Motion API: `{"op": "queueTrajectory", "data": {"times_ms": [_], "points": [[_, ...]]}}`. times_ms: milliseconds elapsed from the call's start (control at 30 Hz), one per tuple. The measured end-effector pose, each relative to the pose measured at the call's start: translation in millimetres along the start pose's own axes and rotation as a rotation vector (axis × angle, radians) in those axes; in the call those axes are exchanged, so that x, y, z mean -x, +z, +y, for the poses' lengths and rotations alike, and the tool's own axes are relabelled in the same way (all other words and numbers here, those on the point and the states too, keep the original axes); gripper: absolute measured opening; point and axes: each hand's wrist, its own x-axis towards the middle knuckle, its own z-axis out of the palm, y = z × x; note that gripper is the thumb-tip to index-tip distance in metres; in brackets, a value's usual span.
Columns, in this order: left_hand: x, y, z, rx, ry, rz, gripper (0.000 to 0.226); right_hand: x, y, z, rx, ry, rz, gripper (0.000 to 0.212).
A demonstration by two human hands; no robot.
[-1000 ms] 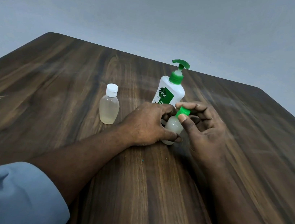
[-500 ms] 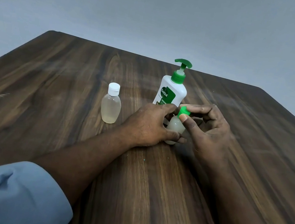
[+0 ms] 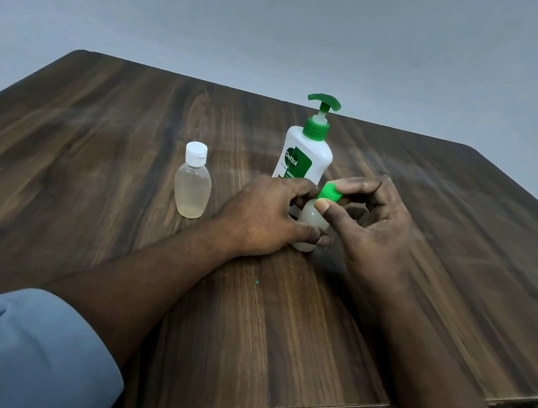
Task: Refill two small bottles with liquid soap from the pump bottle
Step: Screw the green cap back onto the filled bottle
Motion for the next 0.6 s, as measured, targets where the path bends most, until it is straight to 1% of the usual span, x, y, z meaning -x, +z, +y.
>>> {"op": "queueTrajectory", "data": {"times_ms": [133, 200, 300, 367, 467, 600], "points": [[-0.3, -0.7, -0.7, -0.007, 0.011, 0.013, 0.044, 2.0, 0.1, -4.8, -0.049, -0.025, -0.084, 0.025], [-0.7, 0.1, -0.9, -0.015, -0.002, 0.02, 0.044, 2.8, 0.8, -5.2, -0.05, 0.005, -0.054, 0.025], [0.0, 0.2, 1.2, -0.009, -0.005, 0.021, 0.054, 2.5, 1.0, -2.4, 0.011, 0.031, -0.008, 0.027], [0.8, 0.2, 2.2, -0.008, 0.002, 0.02, 0.059, 1.5, 0.4, -1.8, 0.005, 0.019, -0.02, 0.027], [1.5, 1.6, 0.3, -0.004, 0.007, 0.022, 0.06, 0.9, 0.4, -1.5, -0.05, -0.032, -0.062, 0.022], [1.2, 0.7, 2.6, -0.013, -0.002, 0.021, 0.068, 1.2, 1.0, -1.1, -0.008, 0.013, -0.019, 0.022]]}}
